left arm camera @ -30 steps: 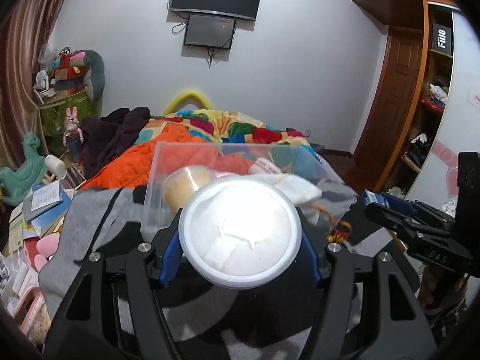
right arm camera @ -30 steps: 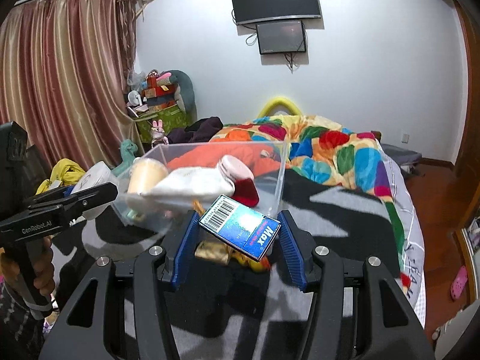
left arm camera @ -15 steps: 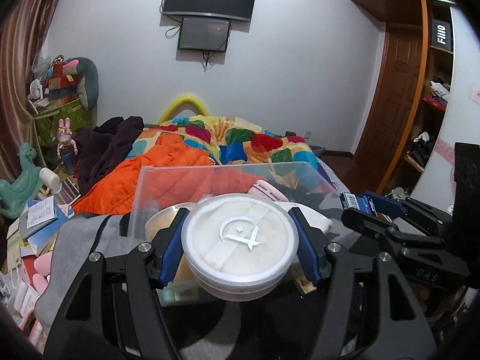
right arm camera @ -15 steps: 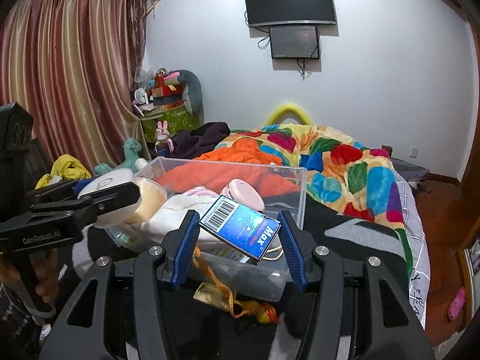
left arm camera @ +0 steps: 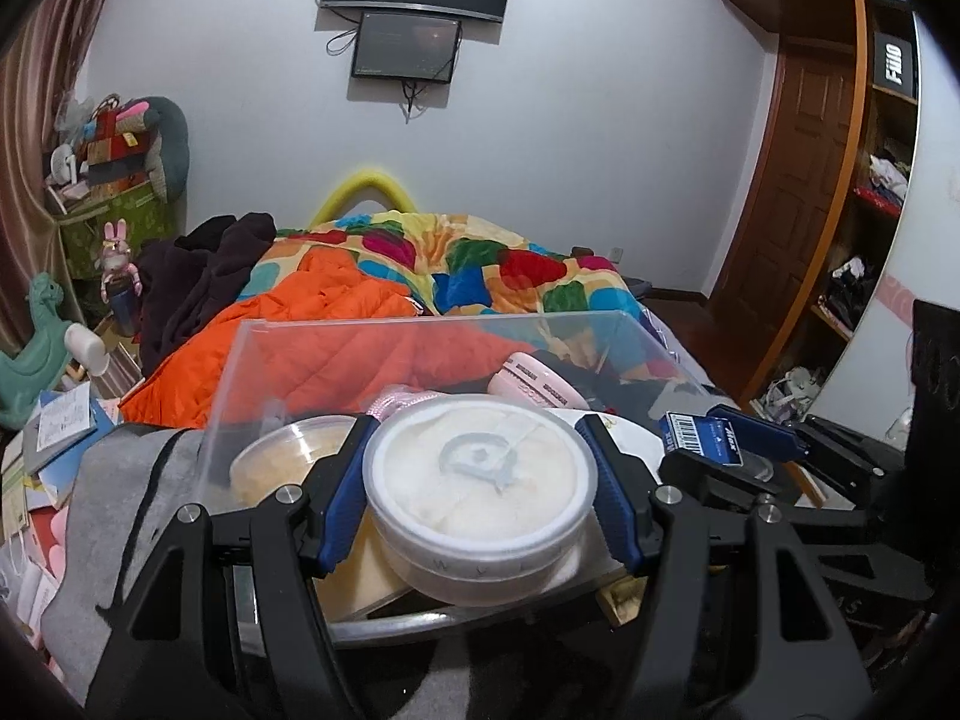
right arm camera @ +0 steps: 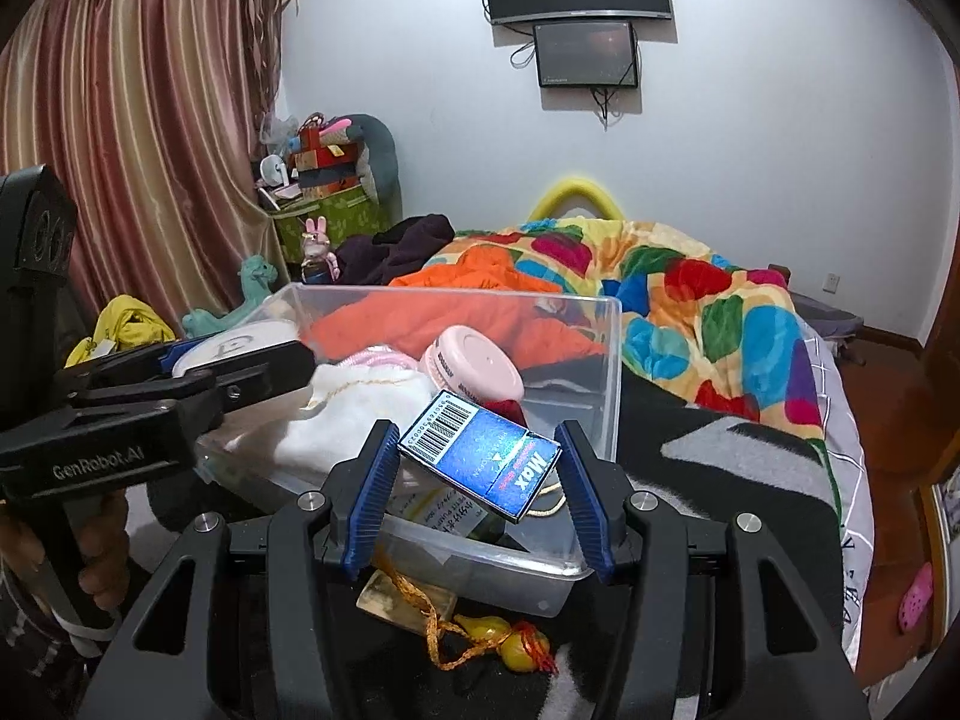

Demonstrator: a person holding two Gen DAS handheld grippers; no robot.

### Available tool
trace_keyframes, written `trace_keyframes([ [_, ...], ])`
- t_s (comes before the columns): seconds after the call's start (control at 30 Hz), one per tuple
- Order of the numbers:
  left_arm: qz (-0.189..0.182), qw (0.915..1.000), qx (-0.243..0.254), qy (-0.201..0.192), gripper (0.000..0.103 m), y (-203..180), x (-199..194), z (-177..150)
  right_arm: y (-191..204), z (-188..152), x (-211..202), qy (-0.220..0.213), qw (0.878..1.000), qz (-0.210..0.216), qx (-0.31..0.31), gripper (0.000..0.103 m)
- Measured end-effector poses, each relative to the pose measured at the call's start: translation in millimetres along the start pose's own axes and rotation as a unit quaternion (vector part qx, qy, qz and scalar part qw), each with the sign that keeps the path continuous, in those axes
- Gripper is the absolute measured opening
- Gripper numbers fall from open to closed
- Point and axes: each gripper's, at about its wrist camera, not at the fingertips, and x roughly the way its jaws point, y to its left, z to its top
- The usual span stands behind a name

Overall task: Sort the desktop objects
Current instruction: 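Lower tin into bin and open left gripper while right gripper releases Mex box there, then grasp small gold block with left gripper while right gripper grasps gourd tassel ornament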

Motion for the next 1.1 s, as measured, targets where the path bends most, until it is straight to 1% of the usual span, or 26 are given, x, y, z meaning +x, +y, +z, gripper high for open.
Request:
trace_keyframes([
  [0.27,0.007,0.9999,0.009,-0.001,0.068,-1.8,-0.7,-5.7,6.2,-2.5,-1.1,-0.002,1.000,-0.009,-0.016,0.050],
  [0.3,0.012,0.9999,0.008,-0.004,0.068,-2.4,-2.2,-5.7,6.6,-2.5,-2.4,-0.002,1.000,-0.008,-0.018,0.050],
  [0.33,0.016,0.9998,0.008,-0.007,0.072,-3.3,-4.5,-5.6,7.0,-2.2,-4.6,-0.002,1.000,-0.006,-0.018,0.050],
  [0.4,0.019,0.9997,0.008,-0.015,0.075,-3.6,-9.3,-4.9,8.2,-1.4,-8.4,-0.006,1.000,-0.003,-0.021,0.050],
  [0.47,0.019,0.9996,0.009,-0.020,0.075,-5.2,-13.6,-3.5,11.5,-0.7,-13.1,-0.009,0.999,-0.005,-0.030,0.051],
  [0.53,0.018,0.9995,0.008,-0.026,0.075,-5.6,-18.7,-2.1,14.6,-0.2,-15.6,-0.012,0.999,-0.011,-0.038,0.053],
  [0.57,0.017,0.9995,0.008,-0.027,0.075,-4.8,-20.4,-1.9,16.1,-0.1,-16.0,-0.013,0.999,-0.013,-0.040,0.057],
  [0.6,0.017,0.9994,0.006,-0.029,0.077,-4.4,-22.6,-1.7,17.2,-0.3,-17.5,-0.017,0.999,-0.017,-0.042,0.064],
  [0.67,0.015,0.9993,0.002,-0.035,0.079,-2.4,-28.0,-0.6,18.6,-1.2,-18.1,-0.023,0.998,-0.026,-0.045,0.068],
  [0.77,0.014,0.9990,-0.006,-0.041,0.080,0.8,-36.6,0.0,17.6,-0.1,-20.6,-0.027,0.998,-0.032,-0.048,0.068],
  [0.9,0.006,0.9986,-0.021,-0.048,0.089,6.3,-49.8,-3.2,12.6,-3.6,-29.3,-0.030,0.998,-0.038,-0.040,0.069],
  [1.0,0.000,0.9984,-0.026,-0.051,0.090,9.7,-58.6,-9.3,8.0,-11.0,-34.3,-0.024,0.998,-0.047,-0.038,0.070],
  [1.1,-0.005,0.9984,-0.027,-0.049,0.090,9.8,-65.1,-17.0,3.6,-22.2,-36.2,-0.010,0.998,-0.054,-0.036,0.070],
])
